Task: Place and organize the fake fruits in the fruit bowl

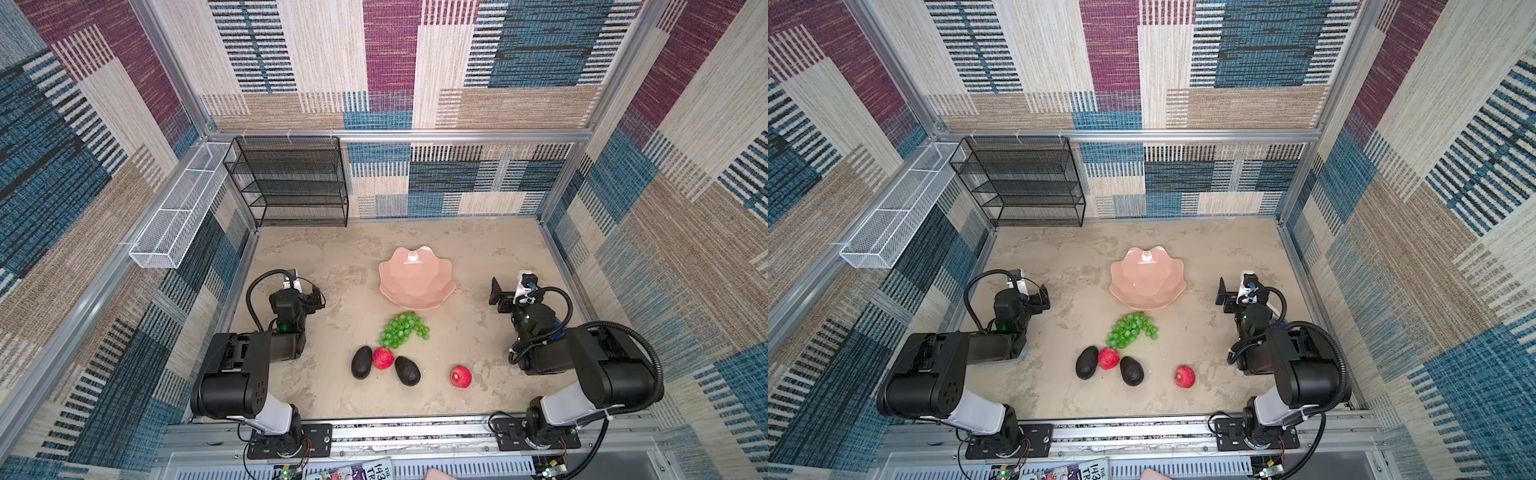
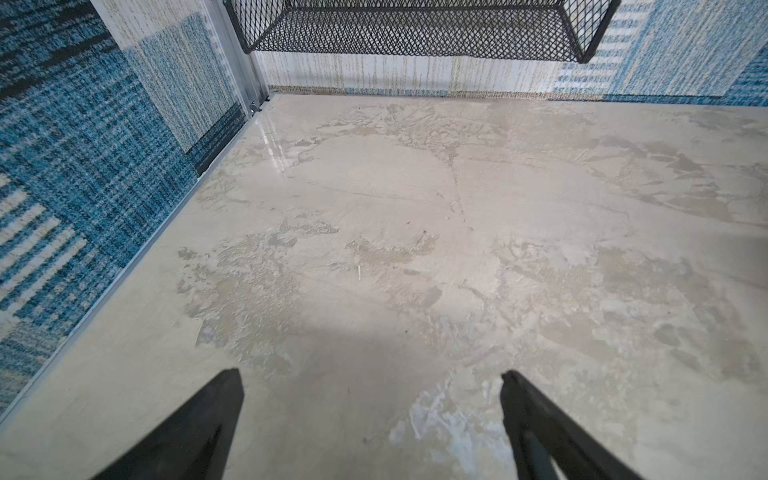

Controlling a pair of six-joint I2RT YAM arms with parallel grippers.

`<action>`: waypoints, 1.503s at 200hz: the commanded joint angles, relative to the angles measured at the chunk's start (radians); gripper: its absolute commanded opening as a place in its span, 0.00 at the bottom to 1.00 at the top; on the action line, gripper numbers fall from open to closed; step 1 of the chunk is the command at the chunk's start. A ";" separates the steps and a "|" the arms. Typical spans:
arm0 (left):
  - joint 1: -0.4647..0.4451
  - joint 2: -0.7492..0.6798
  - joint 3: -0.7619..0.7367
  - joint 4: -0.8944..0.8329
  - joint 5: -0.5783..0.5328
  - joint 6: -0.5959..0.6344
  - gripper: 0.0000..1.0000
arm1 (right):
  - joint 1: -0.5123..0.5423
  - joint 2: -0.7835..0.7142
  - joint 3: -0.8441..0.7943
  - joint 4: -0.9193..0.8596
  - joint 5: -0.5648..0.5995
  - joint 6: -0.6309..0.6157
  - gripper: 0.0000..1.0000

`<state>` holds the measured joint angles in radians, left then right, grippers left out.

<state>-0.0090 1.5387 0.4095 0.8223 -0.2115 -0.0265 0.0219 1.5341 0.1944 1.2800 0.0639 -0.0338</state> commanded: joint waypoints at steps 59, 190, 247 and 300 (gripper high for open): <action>0.001 0.001 0.001 0.023 -0.007 -0.001 0.99 | 0.001 0.001 0.006 0.025 0.010 0.010 1.00; -0.049 -0.264 0.021 -0.220 -0.172 -0.020 0.99 | 0.021 -0.392 0.371 -0.881 0.129 0.415 1.00; -0.040 -0.582 0.078 -0.469 0.022 -0.634 0.99 | 0.135 -0.459 0.449 -1.303 -0.093 0.391 0.96; -0.039 -0.598 0.307 -0.952 0.194 -0.578 0.99 | 0.516 -0.389 0.478 -1.769 0.059 0.569 0.96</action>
<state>-0.0498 0.9390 0.6422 0.1219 -0.1486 -0.5983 0.4141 1.1305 0.6945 -0.1970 0.0521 0.3977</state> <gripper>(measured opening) 0.989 0.962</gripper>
